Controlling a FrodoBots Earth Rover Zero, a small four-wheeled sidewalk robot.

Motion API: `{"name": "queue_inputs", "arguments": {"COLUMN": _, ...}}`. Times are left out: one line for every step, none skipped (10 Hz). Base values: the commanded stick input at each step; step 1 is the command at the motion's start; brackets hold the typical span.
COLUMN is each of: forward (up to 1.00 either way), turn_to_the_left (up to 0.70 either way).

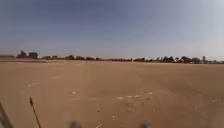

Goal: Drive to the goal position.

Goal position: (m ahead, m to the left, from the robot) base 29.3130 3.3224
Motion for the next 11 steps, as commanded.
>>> {"name": "queue_inputs", "arguments": {"forward": 0.5, "turn_to_the_left": 0.0}}
{"name": "queue_inputs", "arguments": {"forward": 0.5, "turn_to_the_left": 0.0}}
{"name": "queue_inputs", "arguments": {"forward": 0.5, "turn_to_the_left": 0.0}}
{"name": "queue_inputs", "arguments": {"forward": 0.5, "turn_to_the_left": 0.0}}
{"name": "queue_inputs", "arguments": {"forward": 0.5, "turn_to_the_left": 0.0}}
{"name": "queue_inputs", "arguments": {"forward": 0.5, "turn_to_the_left": 0.0}}
{"name": "queue_inputs", "arguments": {"forward": 0.5, "turn_to_the_left": 0.0}}
{"name": "queue_inputs", "arguments": {"forward": 0.5, "turn_to_the_left": 0.0}}
{"name": "queue_inputs", "arguments": {"forward": 0.5, "turn_to_the_left": 0.0}}
{"name": "queue_inputs", "arguments": {"forward": 0.5, "turn_to_the_left": 0.0}}
{"name": "queue_inputs", "arguments": {"forward": 0.5, "turn_to_the_left": 0.0}}
